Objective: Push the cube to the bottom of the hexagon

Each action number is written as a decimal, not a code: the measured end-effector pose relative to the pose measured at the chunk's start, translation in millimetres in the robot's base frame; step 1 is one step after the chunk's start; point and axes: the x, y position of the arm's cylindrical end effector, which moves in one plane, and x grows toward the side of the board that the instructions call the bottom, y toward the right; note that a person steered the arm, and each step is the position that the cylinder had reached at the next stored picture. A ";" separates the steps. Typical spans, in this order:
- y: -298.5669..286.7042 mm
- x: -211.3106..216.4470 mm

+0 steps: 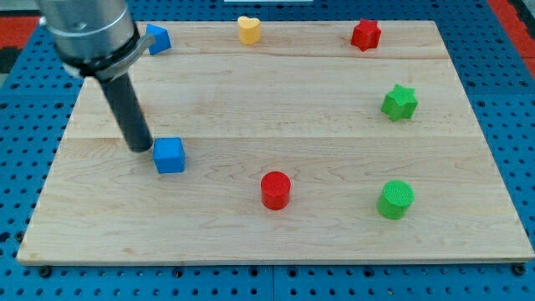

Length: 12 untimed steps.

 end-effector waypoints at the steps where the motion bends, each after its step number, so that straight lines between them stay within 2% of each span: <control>1: 46.0 -19.7; 3: 77.4 -76.7; 4: 114.0 -52.5; 5: 68.5 -32.6; 6: 56.6 -12.1; 7: 105.2 -40.3; 8: 128.1 -3.6; 10: -30.9 7.6; 11: 0.6 -15.3; 12: 62.4 -16.7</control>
